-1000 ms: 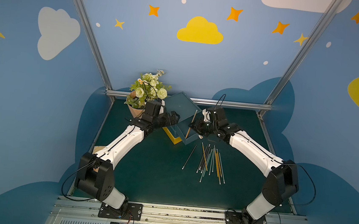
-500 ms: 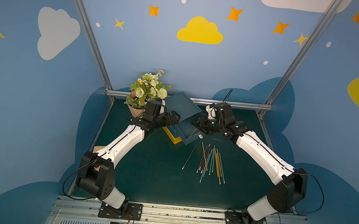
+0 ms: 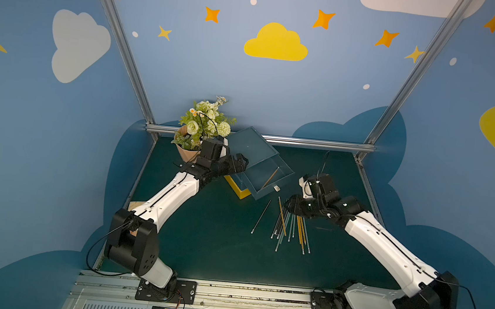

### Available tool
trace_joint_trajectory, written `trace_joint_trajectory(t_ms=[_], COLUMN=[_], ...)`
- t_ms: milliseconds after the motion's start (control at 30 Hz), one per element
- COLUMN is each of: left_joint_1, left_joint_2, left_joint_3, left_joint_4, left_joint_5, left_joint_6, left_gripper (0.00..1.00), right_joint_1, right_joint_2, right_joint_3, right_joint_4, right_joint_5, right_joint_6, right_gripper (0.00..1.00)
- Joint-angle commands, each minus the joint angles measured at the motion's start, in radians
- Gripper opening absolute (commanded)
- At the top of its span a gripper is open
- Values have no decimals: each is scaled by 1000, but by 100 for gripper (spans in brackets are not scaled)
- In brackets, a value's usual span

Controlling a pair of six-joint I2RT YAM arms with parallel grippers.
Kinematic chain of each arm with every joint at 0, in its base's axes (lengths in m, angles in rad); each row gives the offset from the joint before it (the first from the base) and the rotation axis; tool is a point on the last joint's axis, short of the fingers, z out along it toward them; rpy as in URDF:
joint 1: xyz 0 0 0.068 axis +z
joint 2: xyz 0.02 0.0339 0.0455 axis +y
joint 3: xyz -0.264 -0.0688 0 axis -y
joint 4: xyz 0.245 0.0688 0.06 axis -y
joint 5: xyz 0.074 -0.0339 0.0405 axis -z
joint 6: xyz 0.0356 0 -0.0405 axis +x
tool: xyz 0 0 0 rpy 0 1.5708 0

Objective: Please place the pencils in the drawer according to their color
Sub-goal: Place the pencil in the drawer, then pick up the pencil from the center of the board.

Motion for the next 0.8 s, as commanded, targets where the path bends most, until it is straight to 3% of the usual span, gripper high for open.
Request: trace_joint_trajectory(t_ms=[0, 367, 767], left_joint_1=[-2, -3, -5], left_joint_2=[-1, 5, 5], left_joint_3=[38, 41, 38], left_joint_4=[-14, -25, -26], left_joint_5=[4, 0, -3], left_joint_6=[19, 9, 7], left_gripper=[100, 100, 100], right_joint_1=[13, 29, 30], right_joint_2=[11, 257, 393], right_joint_3=[-70, -43, 8], right_joint_4=[-27, 49, 103], right_joint_5=[52, 39, 76], right_joint_6=[-46, -133, -162], right_gripper=[44, 29, 28])
